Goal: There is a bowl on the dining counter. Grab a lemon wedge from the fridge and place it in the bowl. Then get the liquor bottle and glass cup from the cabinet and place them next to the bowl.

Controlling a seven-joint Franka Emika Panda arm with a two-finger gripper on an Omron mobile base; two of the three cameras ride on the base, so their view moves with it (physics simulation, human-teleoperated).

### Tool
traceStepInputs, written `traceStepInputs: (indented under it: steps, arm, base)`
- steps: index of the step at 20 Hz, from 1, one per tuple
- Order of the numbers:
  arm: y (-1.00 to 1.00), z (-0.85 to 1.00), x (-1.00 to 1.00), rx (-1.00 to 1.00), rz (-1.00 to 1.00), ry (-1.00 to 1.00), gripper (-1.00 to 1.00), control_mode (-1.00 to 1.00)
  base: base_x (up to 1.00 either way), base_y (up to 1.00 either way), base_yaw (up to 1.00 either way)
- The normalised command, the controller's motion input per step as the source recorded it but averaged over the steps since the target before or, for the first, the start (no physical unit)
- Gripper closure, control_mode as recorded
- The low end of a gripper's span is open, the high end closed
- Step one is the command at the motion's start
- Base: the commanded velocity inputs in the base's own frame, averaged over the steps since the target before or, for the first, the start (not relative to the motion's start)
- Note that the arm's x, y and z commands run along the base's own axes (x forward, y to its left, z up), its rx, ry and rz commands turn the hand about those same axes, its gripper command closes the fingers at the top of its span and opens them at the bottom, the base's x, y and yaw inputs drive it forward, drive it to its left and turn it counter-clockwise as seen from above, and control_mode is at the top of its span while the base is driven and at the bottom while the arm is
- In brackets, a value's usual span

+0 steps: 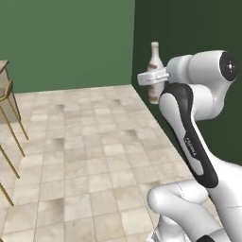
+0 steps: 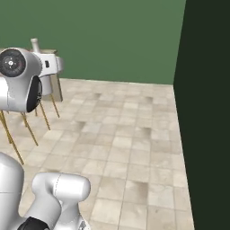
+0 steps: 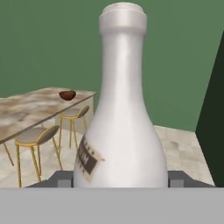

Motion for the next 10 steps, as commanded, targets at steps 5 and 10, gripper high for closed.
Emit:
traceStepInputs:
  steps: [5,10]
  arm:
    - [0.00,0.00,0.00,0.00,0.00,0.00,1.00,1.00]
    - [0.00,0.00,0.00,0.00,0.00,0.00,1.00,1.00]
  base:
    - [1.00,-0.24,0.29]
    - [1.00,-0.23,0.39]
